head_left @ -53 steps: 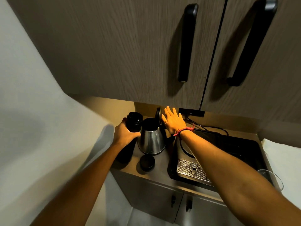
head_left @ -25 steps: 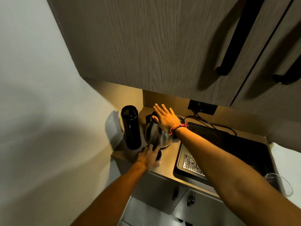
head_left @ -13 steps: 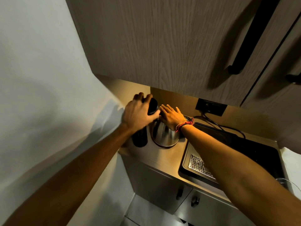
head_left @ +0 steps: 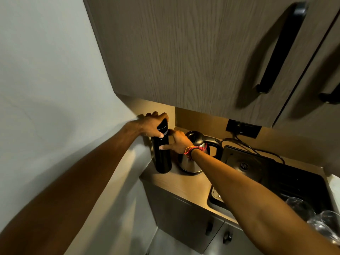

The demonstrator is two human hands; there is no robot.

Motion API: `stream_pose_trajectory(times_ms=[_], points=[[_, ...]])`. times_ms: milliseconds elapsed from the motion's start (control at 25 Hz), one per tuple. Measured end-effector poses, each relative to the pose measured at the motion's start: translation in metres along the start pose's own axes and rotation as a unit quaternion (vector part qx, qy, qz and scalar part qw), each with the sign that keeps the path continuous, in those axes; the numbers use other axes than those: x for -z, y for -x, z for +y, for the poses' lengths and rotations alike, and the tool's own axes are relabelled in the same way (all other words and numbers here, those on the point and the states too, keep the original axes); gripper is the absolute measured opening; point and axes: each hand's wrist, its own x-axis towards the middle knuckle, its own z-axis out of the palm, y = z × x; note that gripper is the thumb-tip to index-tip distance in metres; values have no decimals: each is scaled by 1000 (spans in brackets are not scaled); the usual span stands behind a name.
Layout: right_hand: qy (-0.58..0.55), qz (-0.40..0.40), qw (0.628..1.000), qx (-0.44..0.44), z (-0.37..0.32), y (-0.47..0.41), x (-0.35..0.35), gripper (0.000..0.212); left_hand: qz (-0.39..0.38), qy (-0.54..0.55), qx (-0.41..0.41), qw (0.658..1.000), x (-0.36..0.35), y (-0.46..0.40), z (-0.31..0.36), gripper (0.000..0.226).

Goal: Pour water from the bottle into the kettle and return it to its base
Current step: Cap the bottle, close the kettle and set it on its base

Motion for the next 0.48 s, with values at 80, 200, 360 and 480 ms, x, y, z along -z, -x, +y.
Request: stream_pose_trajectory(times_ms=[80, 200, 360, 480], points=[[8, 1, 1000, -7, -3, 2, -1, 71, -47, 2, -16, 999, 8, 0, 2, 74], [93, 4, 995, 19, 4, 10, 8, 87, -17, -23, -71, 997, 13, 0, 14, 99], [296, 65, 951, 56, 44, 42, 51, 110, 136, 11, -210, 968, -13, -12, 56, 92], [209, 42, 972, -97, 78, 75, 86, 96, 74, 76, -114, 988, -47, -37, 91, 93]])
